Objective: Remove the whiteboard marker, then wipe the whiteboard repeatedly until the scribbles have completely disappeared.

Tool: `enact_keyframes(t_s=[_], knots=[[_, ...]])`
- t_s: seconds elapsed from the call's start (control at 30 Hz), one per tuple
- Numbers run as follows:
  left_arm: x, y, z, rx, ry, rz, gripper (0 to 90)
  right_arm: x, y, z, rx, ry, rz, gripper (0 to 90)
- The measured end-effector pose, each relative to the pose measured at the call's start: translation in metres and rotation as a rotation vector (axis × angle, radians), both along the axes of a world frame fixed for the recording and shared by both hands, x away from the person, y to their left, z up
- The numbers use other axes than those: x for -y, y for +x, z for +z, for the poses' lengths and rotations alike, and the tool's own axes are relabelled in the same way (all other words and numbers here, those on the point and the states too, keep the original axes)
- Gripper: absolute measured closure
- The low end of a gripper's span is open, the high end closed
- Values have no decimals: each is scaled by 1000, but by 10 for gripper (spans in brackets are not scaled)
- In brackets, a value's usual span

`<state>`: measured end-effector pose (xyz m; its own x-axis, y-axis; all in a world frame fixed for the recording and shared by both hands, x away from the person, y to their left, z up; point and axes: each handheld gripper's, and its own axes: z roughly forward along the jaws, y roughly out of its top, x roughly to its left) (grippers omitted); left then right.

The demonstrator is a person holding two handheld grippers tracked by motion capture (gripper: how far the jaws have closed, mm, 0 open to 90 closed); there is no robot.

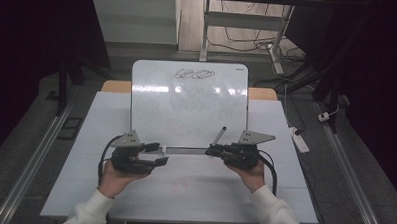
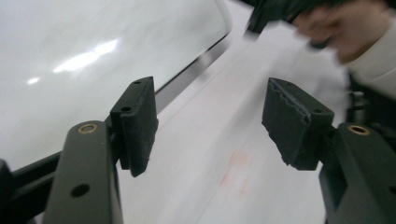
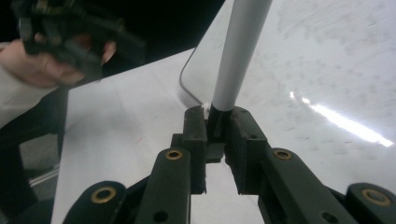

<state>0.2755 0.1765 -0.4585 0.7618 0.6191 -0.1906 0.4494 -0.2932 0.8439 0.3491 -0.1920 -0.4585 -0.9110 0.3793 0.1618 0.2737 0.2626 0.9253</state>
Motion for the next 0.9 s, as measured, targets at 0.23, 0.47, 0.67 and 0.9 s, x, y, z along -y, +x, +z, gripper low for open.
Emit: enact_keyframes(t_s=[0.23,0.47,0.67,0.9], knots=[[-39,-23,-35,-55,66,132,327,3,7,6,15,59,-60,771],[-51,-20,-53,-93,87,186,303,-3,26,25,61,112,-154,771],[-52,-18,-54,-69,96,206,296,-13,69,58,108,172,-313,771],[-51,-18,-56,-52,121,209,295,-25,129,84,133,155,-450,771]])
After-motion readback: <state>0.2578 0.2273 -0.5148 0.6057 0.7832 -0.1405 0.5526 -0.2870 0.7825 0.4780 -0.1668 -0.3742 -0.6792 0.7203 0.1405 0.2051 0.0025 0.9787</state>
